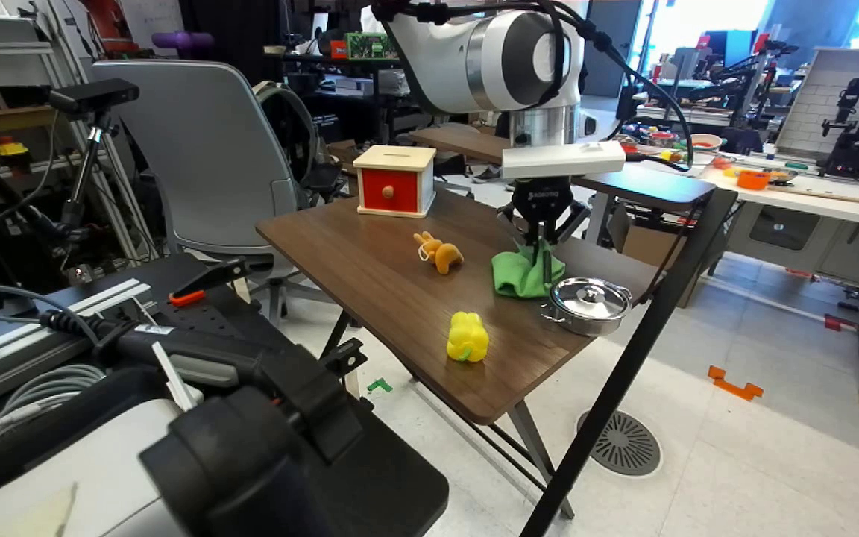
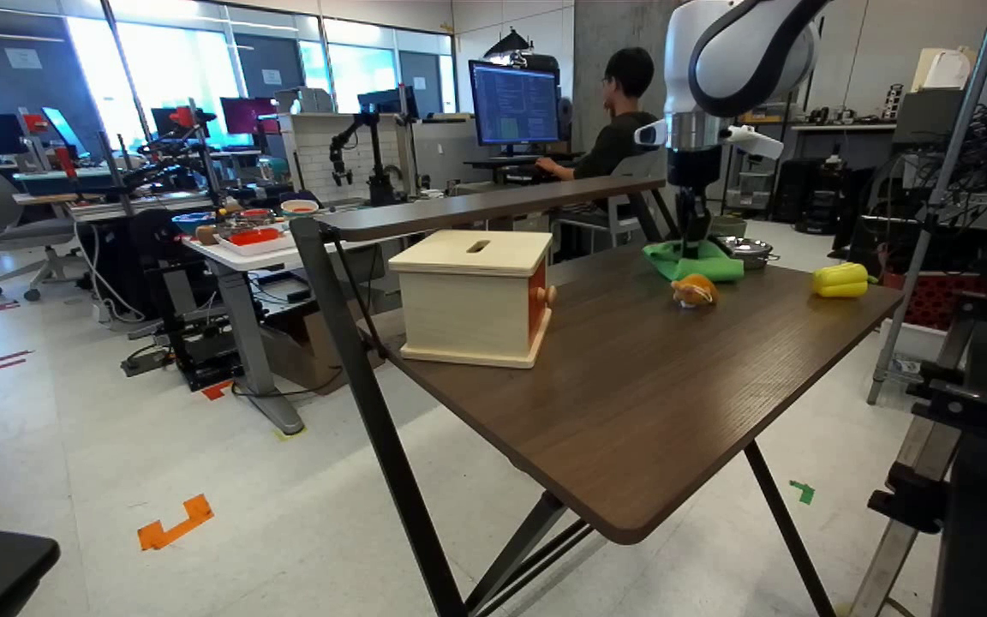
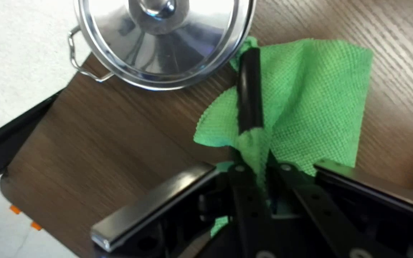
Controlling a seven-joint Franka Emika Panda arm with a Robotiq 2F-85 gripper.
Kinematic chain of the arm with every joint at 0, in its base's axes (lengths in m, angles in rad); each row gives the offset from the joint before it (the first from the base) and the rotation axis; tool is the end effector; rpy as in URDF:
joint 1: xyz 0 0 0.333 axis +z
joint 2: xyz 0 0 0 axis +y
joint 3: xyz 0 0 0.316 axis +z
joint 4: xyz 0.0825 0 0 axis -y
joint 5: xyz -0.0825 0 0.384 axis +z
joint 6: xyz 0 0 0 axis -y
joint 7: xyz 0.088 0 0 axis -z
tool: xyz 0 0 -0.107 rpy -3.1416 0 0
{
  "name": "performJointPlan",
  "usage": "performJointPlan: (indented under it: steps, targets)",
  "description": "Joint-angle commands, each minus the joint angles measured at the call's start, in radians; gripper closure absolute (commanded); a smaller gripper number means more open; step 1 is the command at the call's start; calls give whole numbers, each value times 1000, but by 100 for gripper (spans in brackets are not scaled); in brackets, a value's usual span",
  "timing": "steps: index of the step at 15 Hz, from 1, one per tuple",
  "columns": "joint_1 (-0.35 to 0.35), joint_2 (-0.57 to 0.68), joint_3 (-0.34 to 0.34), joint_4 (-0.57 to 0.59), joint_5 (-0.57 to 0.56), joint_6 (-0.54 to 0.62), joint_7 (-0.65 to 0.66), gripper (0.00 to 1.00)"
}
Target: Fold the green towel
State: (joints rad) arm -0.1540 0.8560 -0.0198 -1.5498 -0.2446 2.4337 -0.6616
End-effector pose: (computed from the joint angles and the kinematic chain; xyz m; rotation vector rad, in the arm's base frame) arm 0.6923 -0.1202 0.1442 2.7993 0.9886 -0.0696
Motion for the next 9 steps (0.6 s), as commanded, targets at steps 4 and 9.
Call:
performJointPlan:
  steps: [4,9]
  targets:
    - [195,-30,-218,-42,-240,104,406,97]
    - [346,27,-354,-47,-472,66,731,97]
